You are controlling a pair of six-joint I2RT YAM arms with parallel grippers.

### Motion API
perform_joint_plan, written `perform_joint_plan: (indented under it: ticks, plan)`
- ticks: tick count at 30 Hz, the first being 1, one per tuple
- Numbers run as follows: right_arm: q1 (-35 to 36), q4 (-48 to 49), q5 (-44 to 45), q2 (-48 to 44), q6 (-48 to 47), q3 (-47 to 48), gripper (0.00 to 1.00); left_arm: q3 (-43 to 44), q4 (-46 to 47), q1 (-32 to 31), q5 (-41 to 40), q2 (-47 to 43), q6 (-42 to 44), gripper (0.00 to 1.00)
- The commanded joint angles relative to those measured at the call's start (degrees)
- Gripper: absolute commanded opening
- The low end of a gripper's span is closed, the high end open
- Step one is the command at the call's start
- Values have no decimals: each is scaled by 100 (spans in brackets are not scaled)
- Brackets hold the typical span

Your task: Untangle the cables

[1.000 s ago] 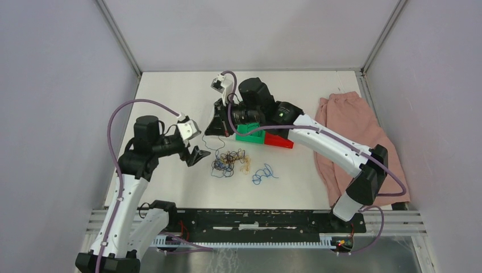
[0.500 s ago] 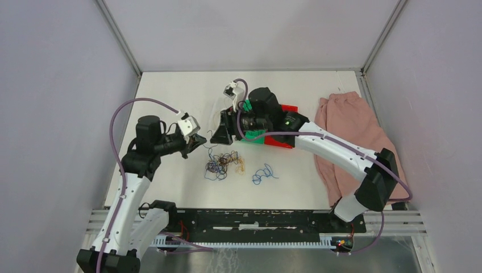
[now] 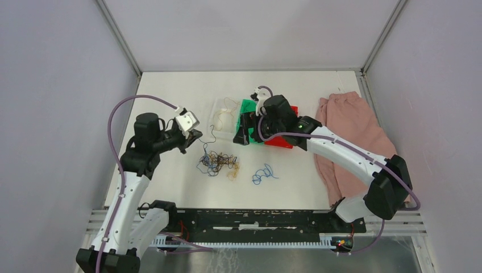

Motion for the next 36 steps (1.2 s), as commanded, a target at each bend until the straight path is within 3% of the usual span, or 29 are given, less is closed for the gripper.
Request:
perform_joint_plan:
  ticks: [1, 7, 18, 31, 36]
  plan:
    - [-197, -298, 649, -3, -186, -261, 90, 331, 157, 28, -139, 75, -26, 3]
    - [-247, -668, 1752, 612, -674, -645, 83, 532, 117, 24, -231, 198, 44, 3]
    - [-241, -232, 1896, 1333, -779, -1069, 77, 737, -47, 25, -245, 194, 127, 3]
    - [-35, -396, 1674, 322, -652, -1829, 72, 751, -58, 25, -183, 172, 173, 3]
    - [242, -383, 1671, 243, -576, -1957, 65, 745, -116, 24, -174, 121, 215, 3]
